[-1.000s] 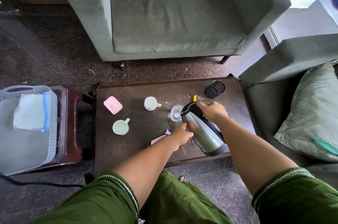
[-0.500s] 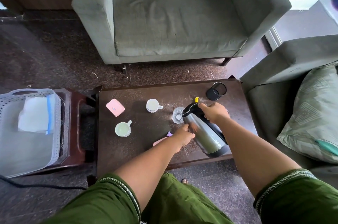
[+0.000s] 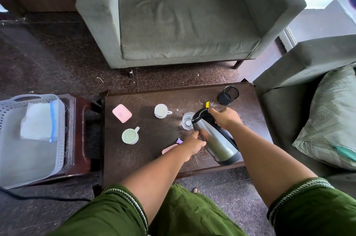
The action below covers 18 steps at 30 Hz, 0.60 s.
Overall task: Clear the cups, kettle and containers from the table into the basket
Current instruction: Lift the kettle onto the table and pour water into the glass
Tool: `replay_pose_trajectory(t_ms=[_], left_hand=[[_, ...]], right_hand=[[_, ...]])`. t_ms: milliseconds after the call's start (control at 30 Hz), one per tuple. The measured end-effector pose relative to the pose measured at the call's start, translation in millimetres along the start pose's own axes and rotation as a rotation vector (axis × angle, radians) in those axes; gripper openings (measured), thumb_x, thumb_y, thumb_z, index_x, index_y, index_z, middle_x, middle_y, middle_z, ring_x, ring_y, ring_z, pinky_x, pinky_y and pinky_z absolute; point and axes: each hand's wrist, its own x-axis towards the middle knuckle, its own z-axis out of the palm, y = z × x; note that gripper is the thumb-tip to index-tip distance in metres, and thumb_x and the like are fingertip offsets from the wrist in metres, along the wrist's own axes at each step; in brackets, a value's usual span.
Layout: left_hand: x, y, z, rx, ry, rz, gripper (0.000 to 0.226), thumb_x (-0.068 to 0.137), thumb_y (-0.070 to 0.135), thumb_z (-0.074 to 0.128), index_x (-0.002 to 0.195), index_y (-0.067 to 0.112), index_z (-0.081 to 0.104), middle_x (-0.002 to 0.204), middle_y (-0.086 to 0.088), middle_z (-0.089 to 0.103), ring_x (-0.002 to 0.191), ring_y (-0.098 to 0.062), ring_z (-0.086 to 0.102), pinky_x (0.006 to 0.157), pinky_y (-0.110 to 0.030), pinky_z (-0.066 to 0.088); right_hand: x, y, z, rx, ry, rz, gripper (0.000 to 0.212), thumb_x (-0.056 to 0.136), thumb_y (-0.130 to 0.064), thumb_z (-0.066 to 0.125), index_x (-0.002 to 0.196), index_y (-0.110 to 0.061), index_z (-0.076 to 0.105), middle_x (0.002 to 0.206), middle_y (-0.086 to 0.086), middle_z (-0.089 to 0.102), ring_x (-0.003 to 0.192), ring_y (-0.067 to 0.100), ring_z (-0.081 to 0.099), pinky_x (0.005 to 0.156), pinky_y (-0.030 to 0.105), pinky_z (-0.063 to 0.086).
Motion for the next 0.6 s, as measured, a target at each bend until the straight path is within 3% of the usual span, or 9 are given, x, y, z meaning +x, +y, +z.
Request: replay_pose_trajectory(t_ms=[267, 367, 600], left_hand=[[-0.9, -2.2, 1.4, -0.022, -0.012, -0.01, 0.066, 0.094, 0.013, 0.053, 0.152, 0.019, 0.022, 0.155, -0.007, 0.032, 0.138, -0.024, 0.036, 0.114, -0.045, 0.033], [-1.3, -3.0, 1.9, -0.033, -0.019, -0.007, 0.063, 0.095, 0.012, 0.052, 0.152, 0.019, 0.024, 0.153, -0.006, 0.035, 0.135, -0.024, 0.039, 0.113, -0.044, 0.034], [-0.7, -3.2, 0.1, -0.05, -0.022, -0.018, 0.068, 0.096, 0.014, 0.052, 0.154, 0.021, 0.018, 0.157, -0.006, 0.029, 0.139, -0.025, 0.035, 0.114, -0.044, 0.033]], right_hand=[[-2.5, -1.6, -0.4, -0.016, -0.003, -0.009, 0.062, 0.066, -0.072, 0.043, 0.06, -0.014, 0.065, 0.054, 0.0, 0.067, 0.048, 0.017, 0.063, 0.049, 0.023, 0.043], [-1.1, -1.8, 0.5, -0.011, -0.016, -0.022, 0.06, 0.068, -0.069, 0.045, 0.065, -0.013, 0.067, 0.063, 0.003, 0.071, 0.056, 0.019, 0.066, 0.057, 0.027, 0.051], [-0.1, -4.4, 0.4, -0.024, -0.032, -0.012, 0.064, 0.07, -0.069, 0.046, 0.073, -0.01, 0.07, 0.07, 0.005, 0.072, 0.063, 0.022, 0.069, 0.066, 0.031, 0.055]])
